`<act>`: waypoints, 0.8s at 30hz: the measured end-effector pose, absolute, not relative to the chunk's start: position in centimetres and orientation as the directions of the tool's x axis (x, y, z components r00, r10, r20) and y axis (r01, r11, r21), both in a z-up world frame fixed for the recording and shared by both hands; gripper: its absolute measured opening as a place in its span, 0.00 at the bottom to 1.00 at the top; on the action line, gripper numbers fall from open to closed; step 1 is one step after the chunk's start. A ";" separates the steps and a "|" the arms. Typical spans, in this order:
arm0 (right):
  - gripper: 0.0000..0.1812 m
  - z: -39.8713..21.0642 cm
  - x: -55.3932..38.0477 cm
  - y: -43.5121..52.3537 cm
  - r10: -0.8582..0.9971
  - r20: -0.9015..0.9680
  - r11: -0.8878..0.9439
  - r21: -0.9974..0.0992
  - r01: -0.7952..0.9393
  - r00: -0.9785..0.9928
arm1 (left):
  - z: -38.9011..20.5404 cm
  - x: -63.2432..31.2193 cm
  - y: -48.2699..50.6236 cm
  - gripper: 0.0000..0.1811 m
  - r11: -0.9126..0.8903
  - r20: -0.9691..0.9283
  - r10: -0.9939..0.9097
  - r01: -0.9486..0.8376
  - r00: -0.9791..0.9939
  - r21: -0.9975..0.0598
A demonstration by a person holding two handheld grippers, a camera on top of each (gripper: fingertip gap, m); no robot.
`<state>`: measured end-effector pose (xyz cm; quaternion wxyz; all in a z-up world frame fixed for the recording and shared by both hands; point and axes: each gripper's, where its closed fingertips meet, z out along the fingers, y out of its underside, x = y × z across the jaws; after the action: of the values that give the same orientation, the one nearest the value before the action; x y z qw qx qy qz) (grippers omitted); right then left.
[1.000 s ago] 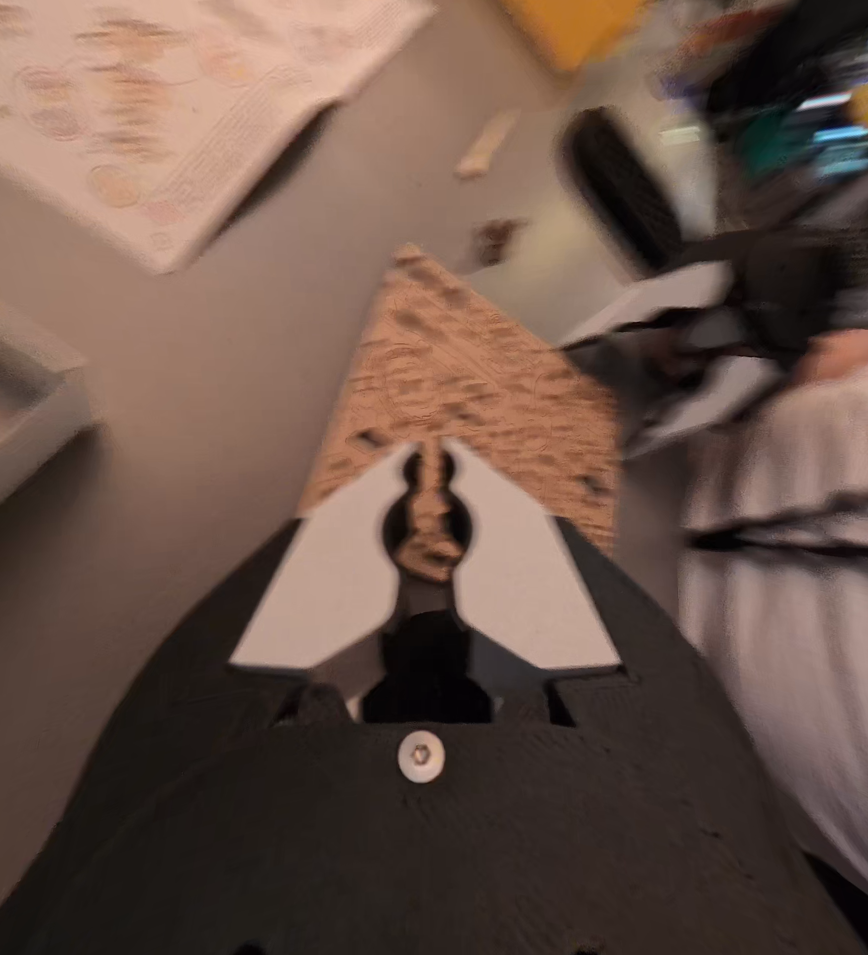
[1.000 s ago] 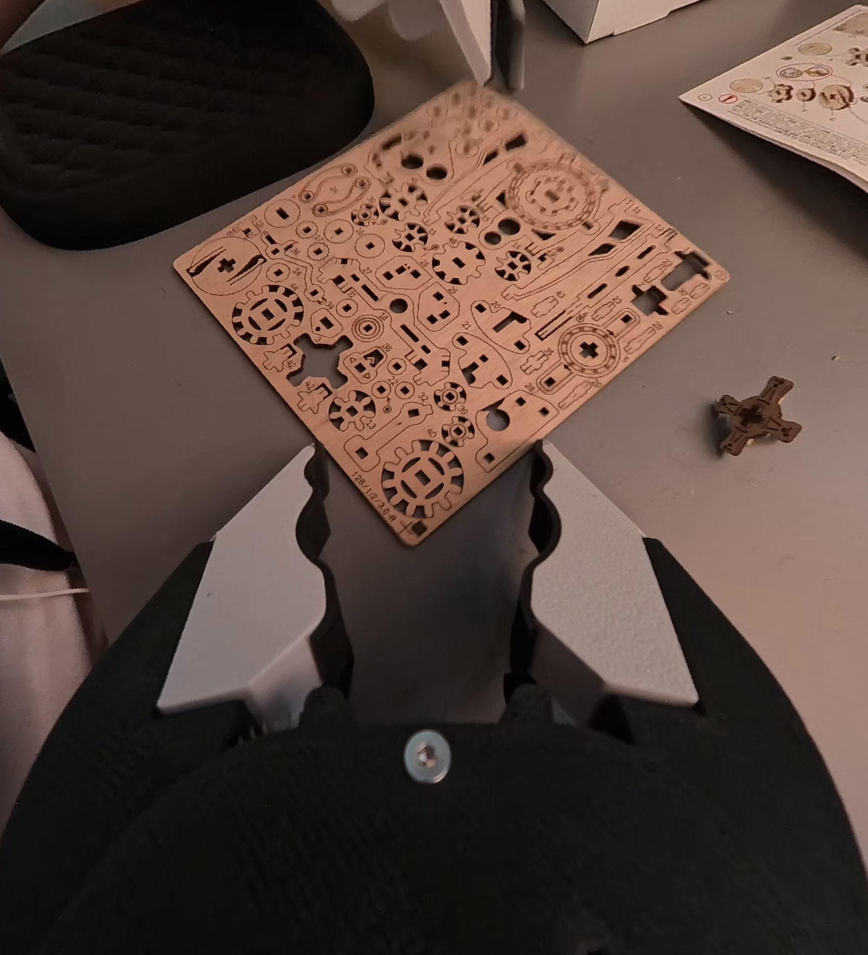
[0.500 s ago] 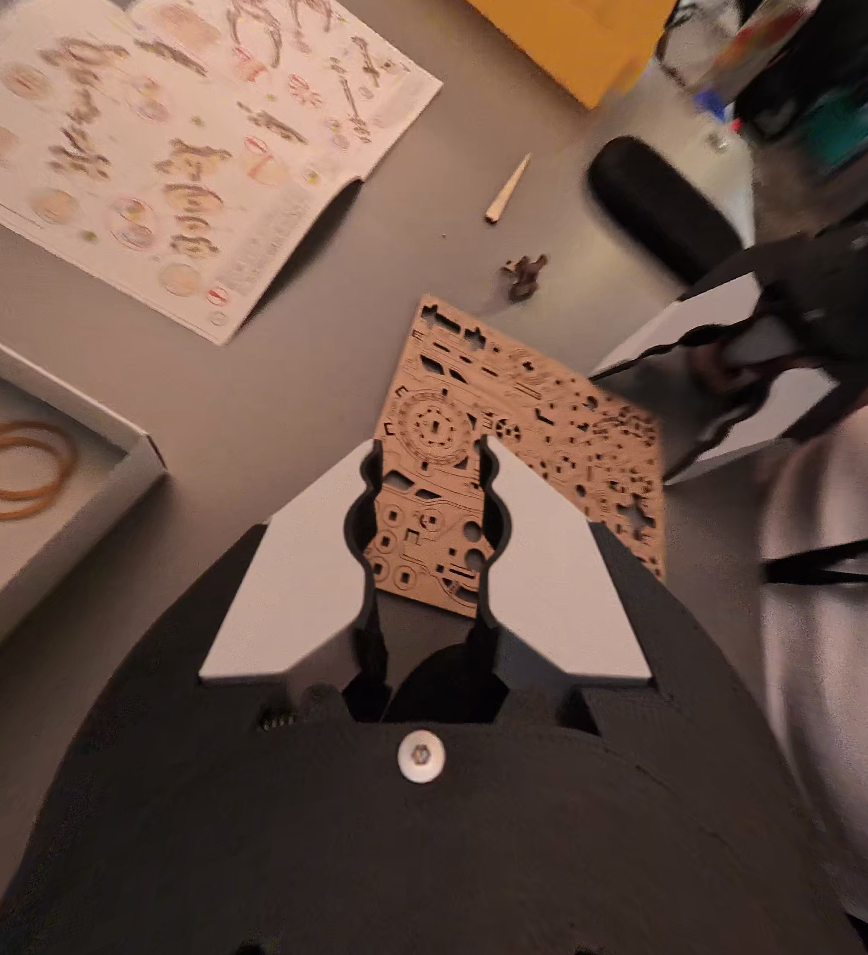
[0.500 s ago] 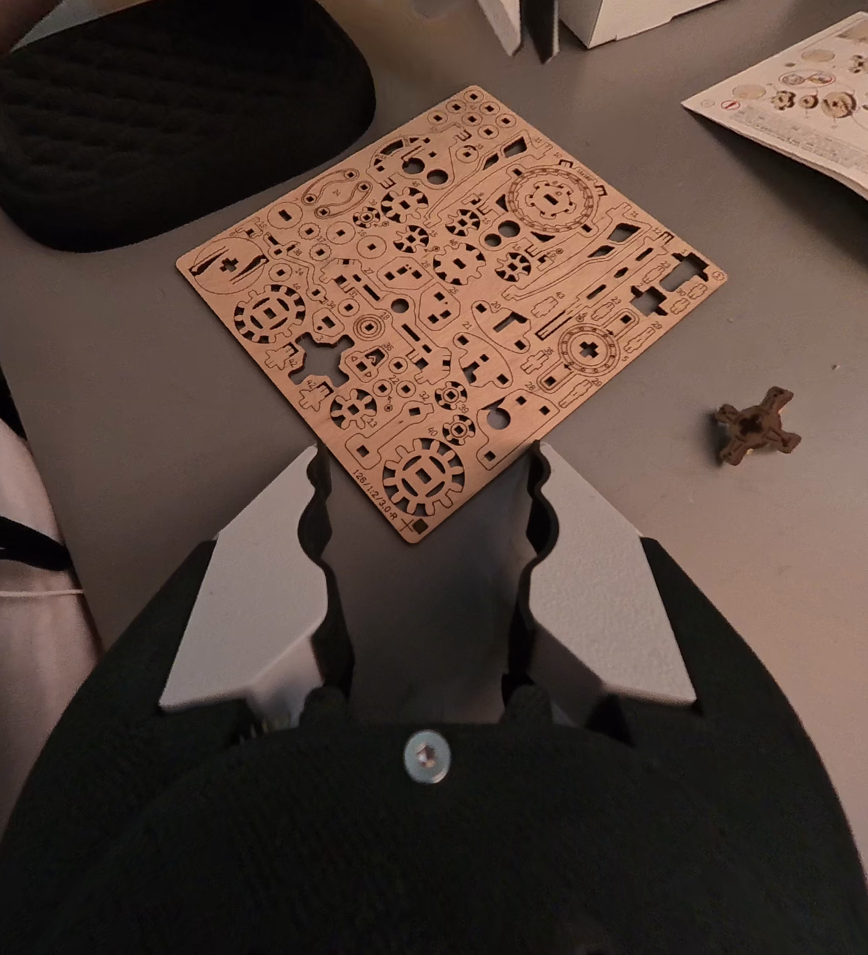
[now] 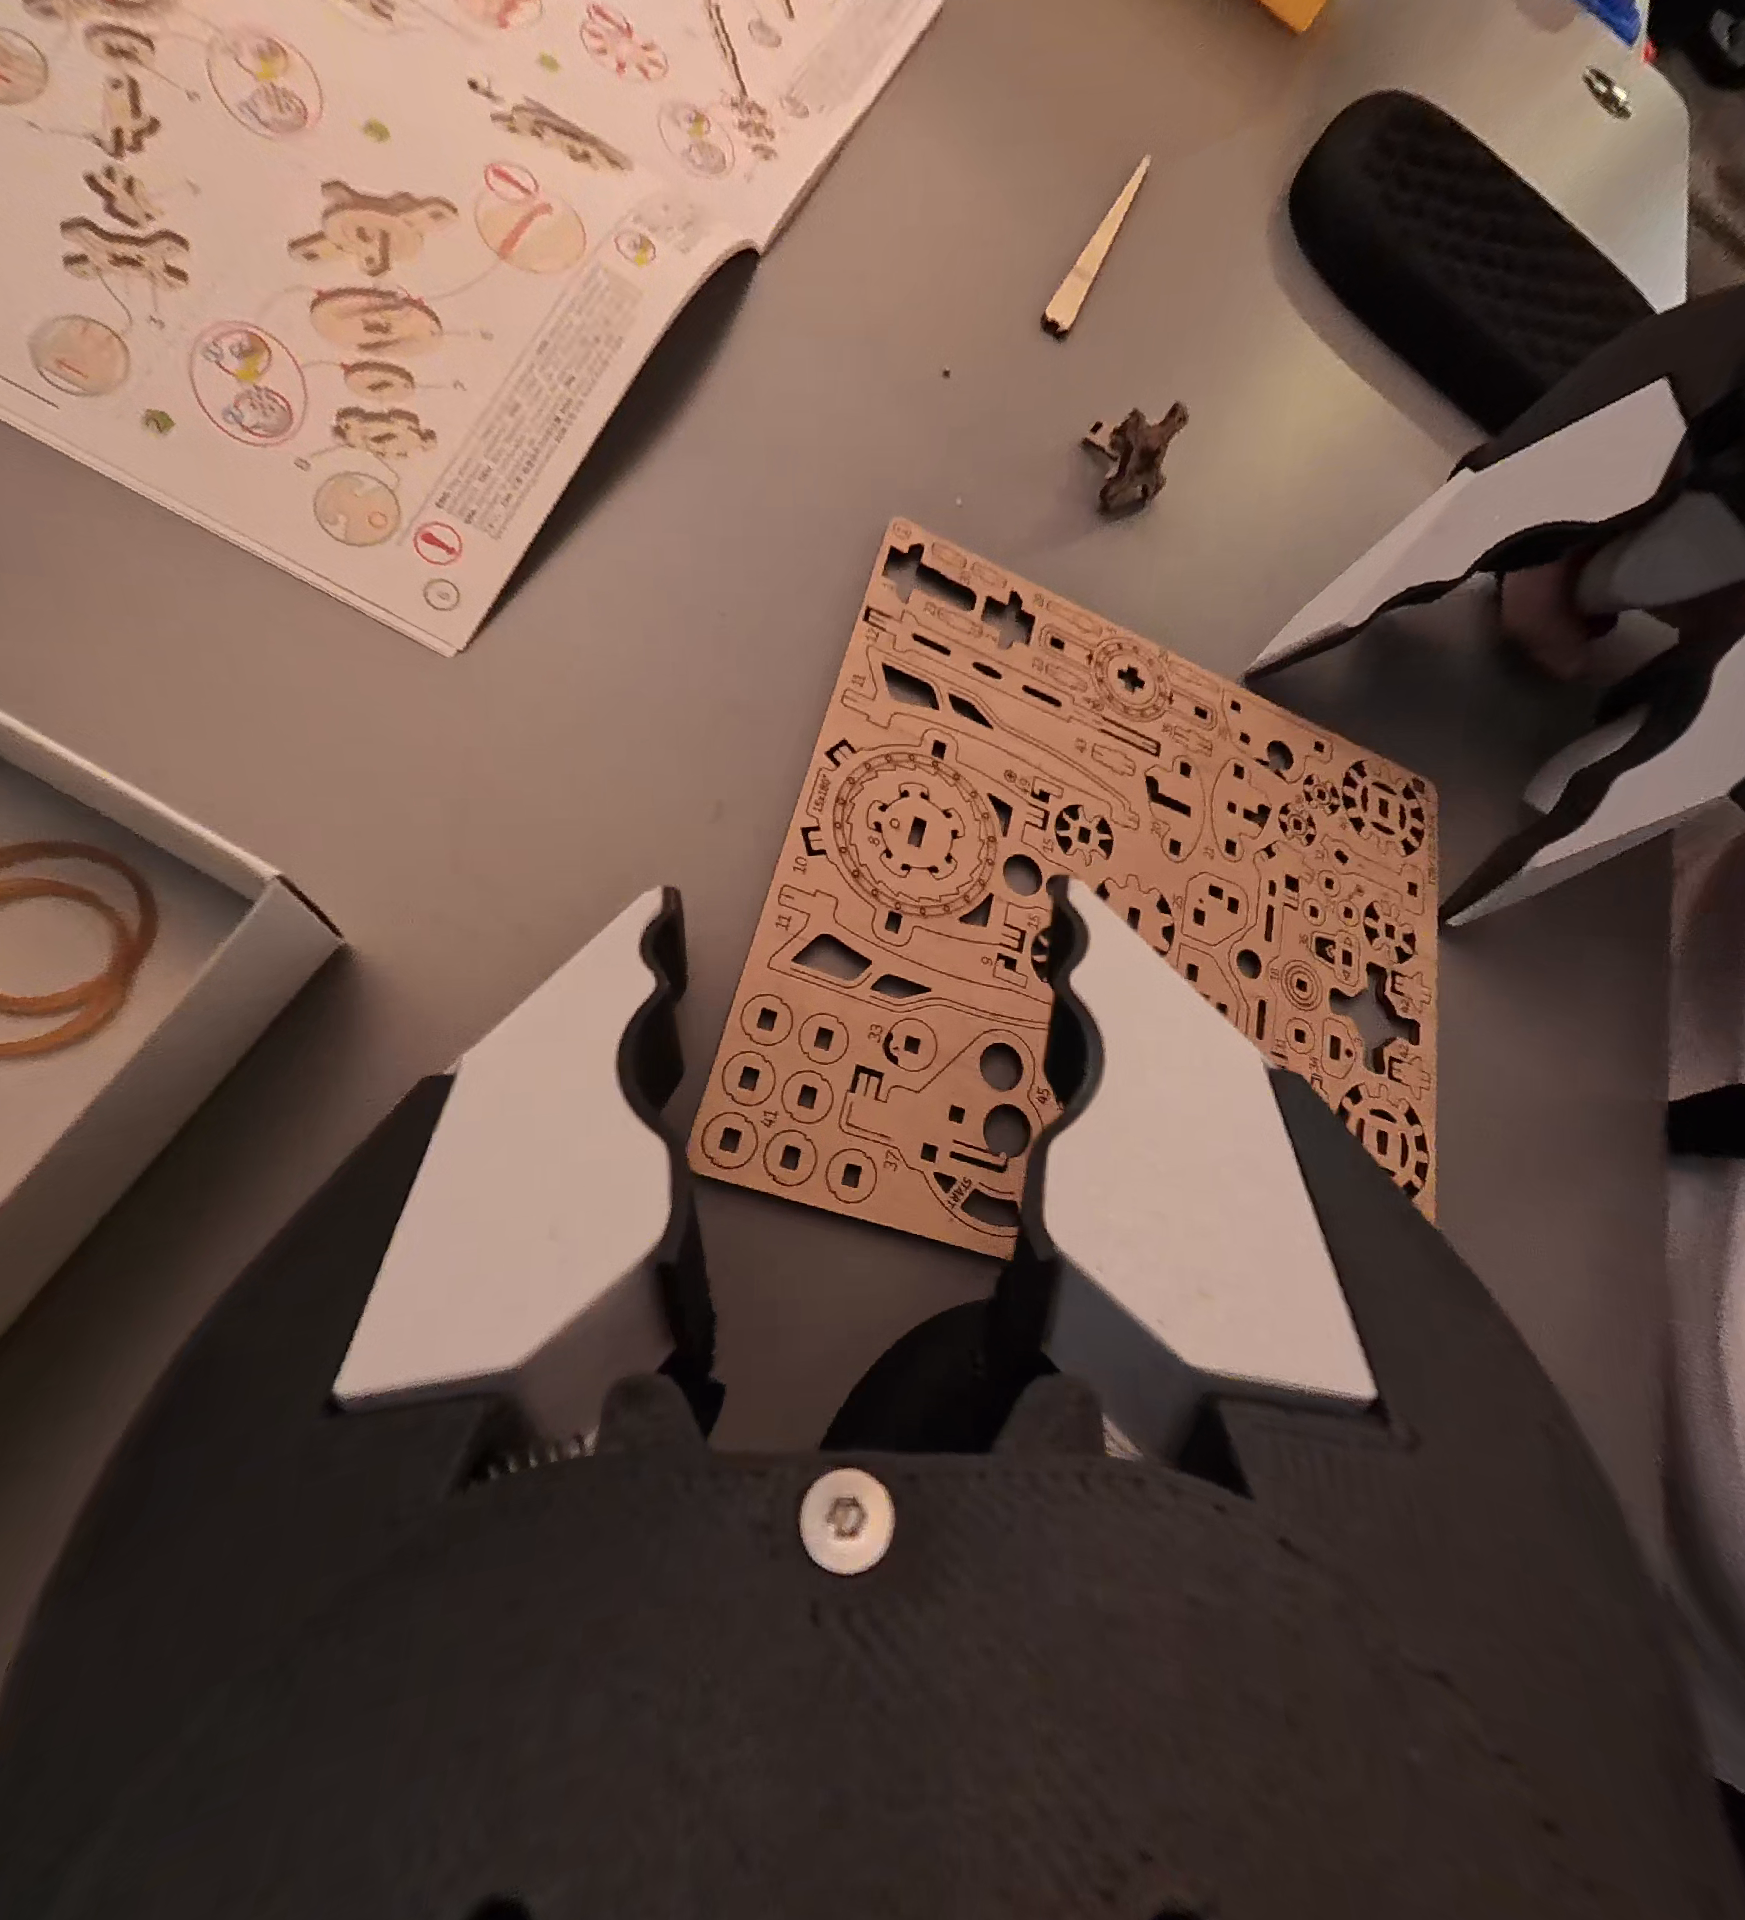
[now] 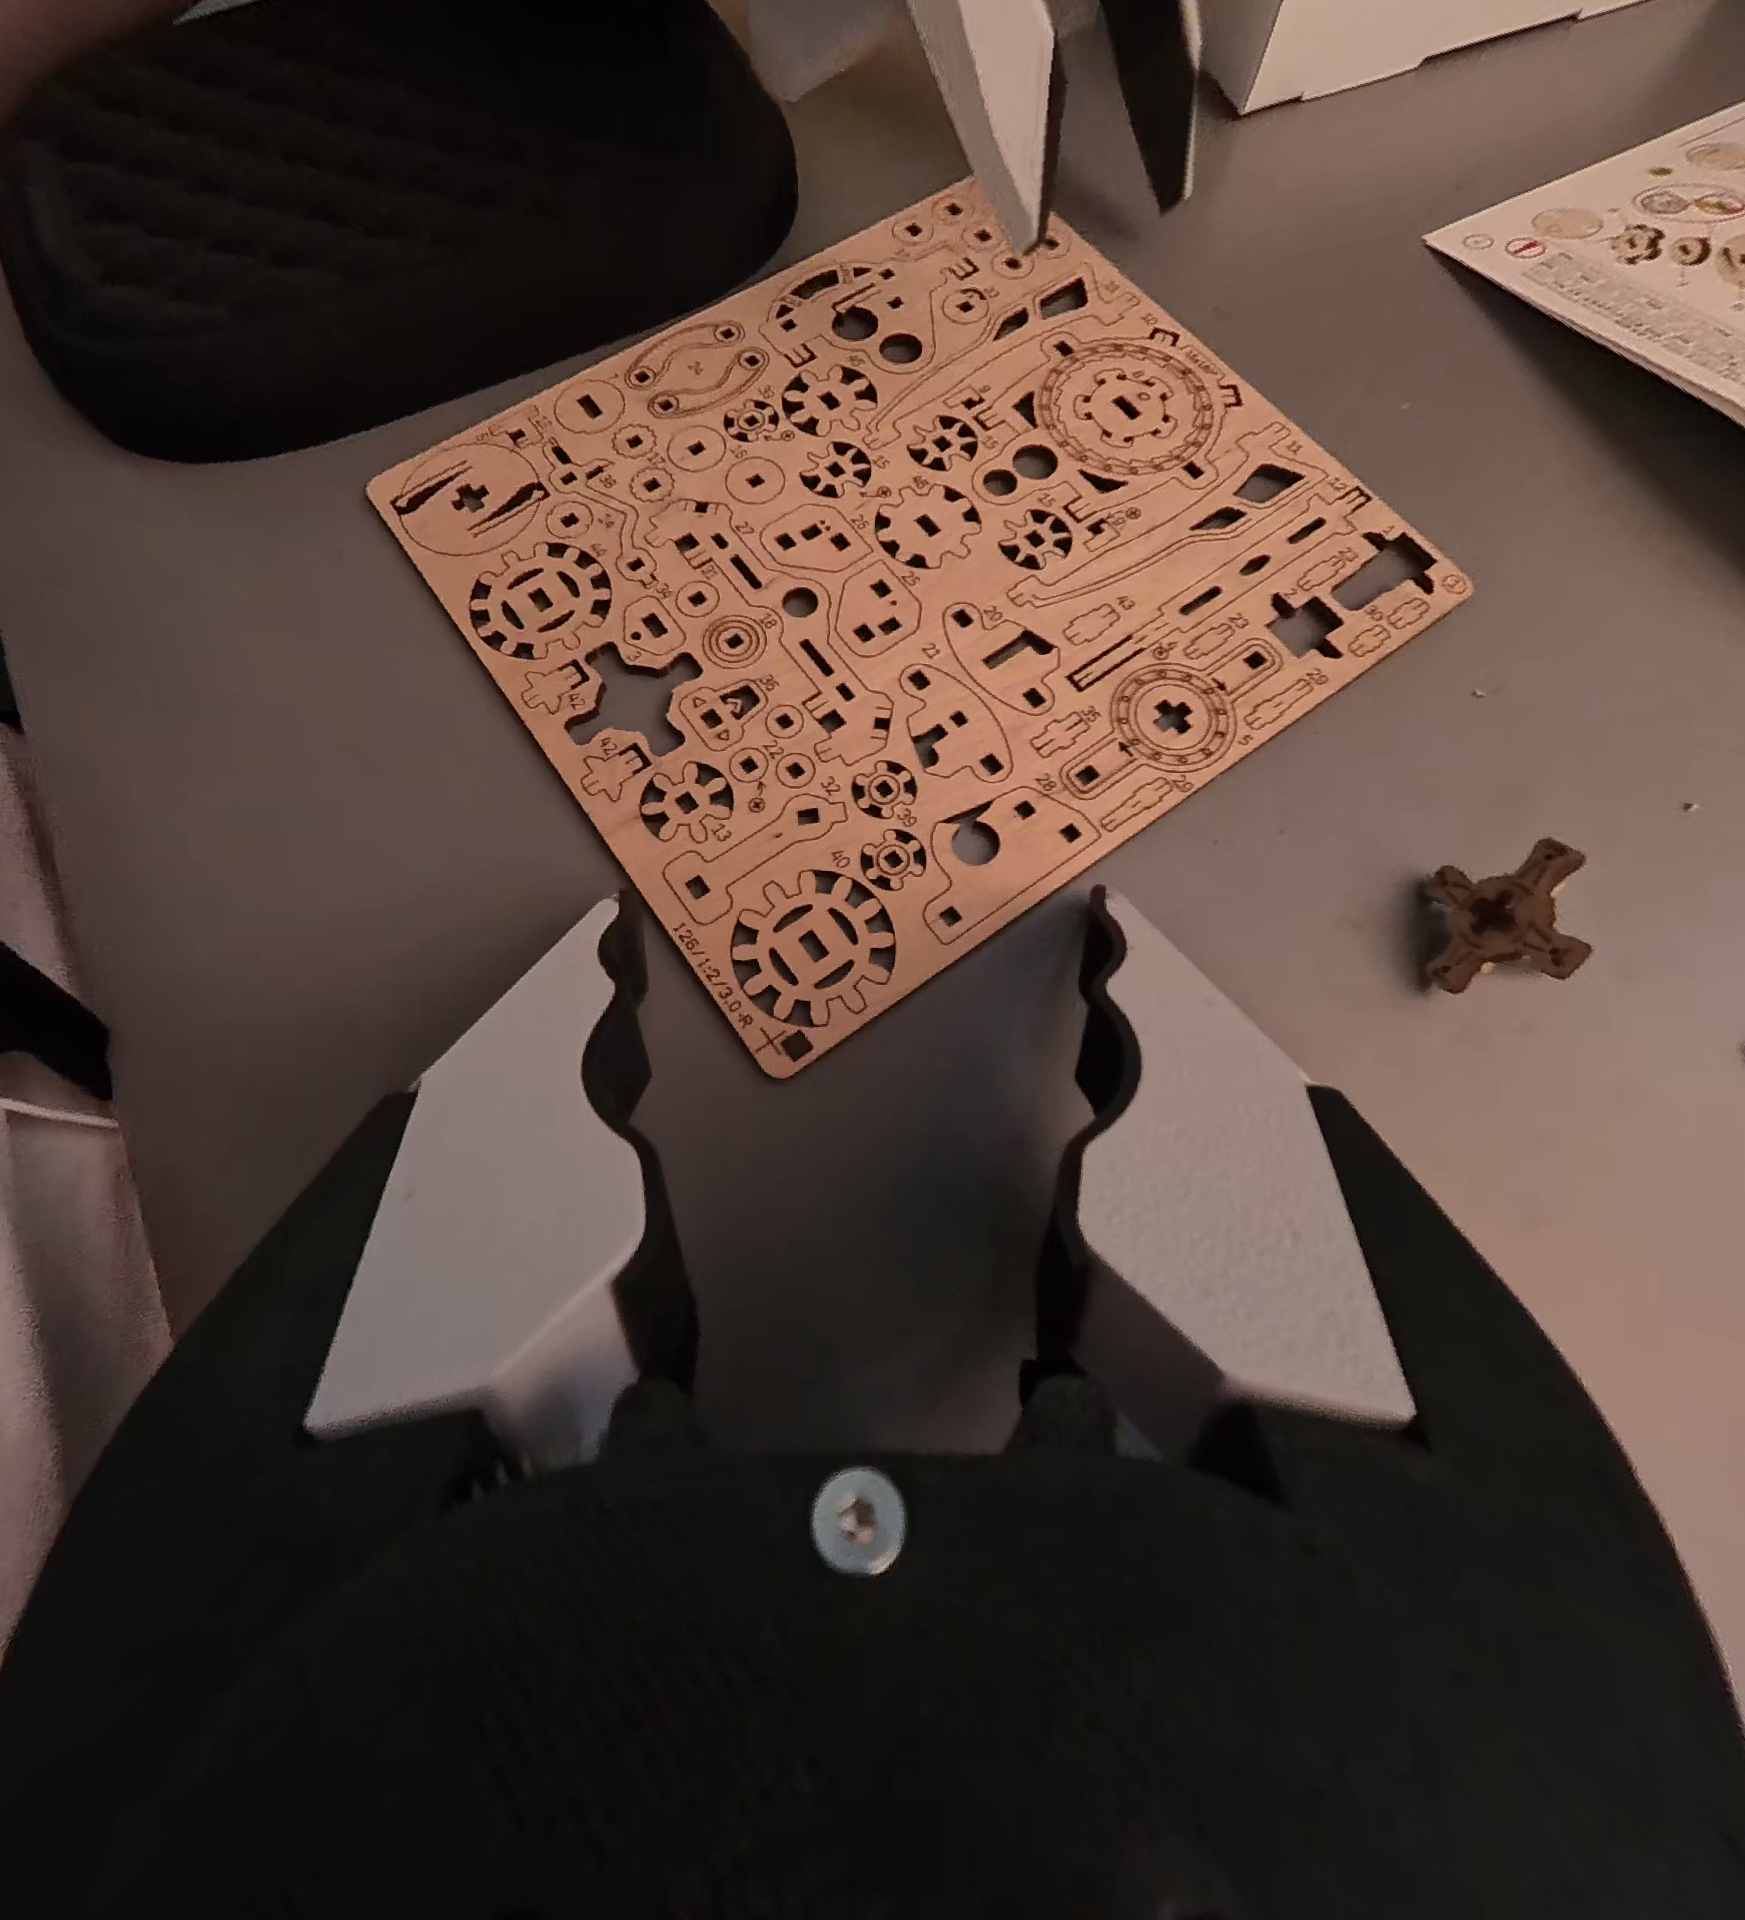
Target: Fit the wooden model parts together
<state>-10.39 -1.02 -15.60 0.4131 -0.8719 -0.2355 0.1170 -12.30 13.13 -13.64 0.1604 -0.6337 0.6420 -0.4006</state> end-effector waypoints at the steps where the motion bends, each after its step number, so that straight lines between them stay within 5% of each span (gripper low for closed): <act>1: 0.46 -15.6 -10.4 -1.0 0.514 -0.009 -0.546 -0.775 0.318 0.858 | -13.9 -12.3 13.0 0.38 -0.125 0.309 -0.940 -0.694 -0.147 -0.709; 24: 0.47 -15.7 -10.5 -0.7 0.522 -0.009 -0.543 -0.774 0.324 0.853 | -14.4 -12.5 12.7 0.31 -0.149 0.359 -0.921 -0.718 -0.149 -0.680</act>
<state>-10.54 -0.75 -15.71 0.4113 -0.8702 -0.2431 0.1199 -12.48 12.65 -14.44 0.1252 -0.6401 0.6403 -0.4057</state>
